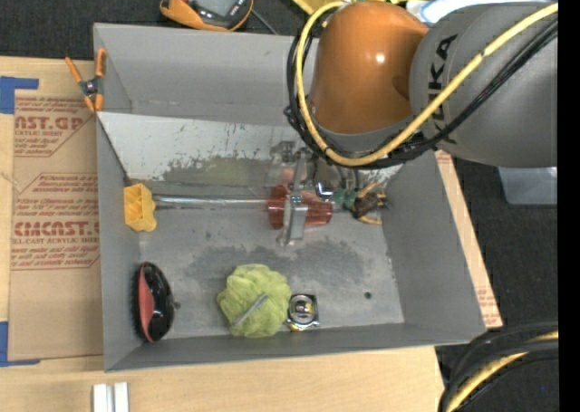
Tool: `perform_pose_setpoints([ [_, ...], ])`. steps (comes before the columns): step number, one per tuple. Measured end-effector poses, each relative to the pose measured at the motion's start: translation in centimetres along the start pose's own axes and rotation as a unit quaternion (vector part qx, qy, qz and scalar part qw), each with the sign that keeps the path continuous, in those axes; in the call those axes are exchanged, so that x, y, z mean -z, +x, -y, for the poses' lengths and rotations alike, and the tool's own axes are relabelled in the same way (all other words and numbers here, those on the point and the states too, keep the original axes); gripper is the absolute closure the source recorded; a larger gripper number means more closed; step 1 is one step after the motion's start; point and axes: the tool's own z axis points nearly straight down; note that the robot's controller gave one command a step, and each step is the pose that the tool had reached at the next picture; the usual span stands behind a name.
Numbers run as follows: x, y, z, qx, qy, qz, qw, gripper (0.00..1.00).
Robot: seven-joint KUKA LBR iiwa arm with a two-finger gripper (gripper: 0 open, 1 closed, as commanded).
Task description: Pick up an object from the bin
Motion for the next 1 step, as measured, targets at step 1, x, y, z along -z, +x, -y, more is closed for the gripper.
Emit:
perform_pose_setpoints([
  [1, 0.5, -0.14, 0.05, -0.001, -0.001, 0.004, 1.0, 0.0],
])
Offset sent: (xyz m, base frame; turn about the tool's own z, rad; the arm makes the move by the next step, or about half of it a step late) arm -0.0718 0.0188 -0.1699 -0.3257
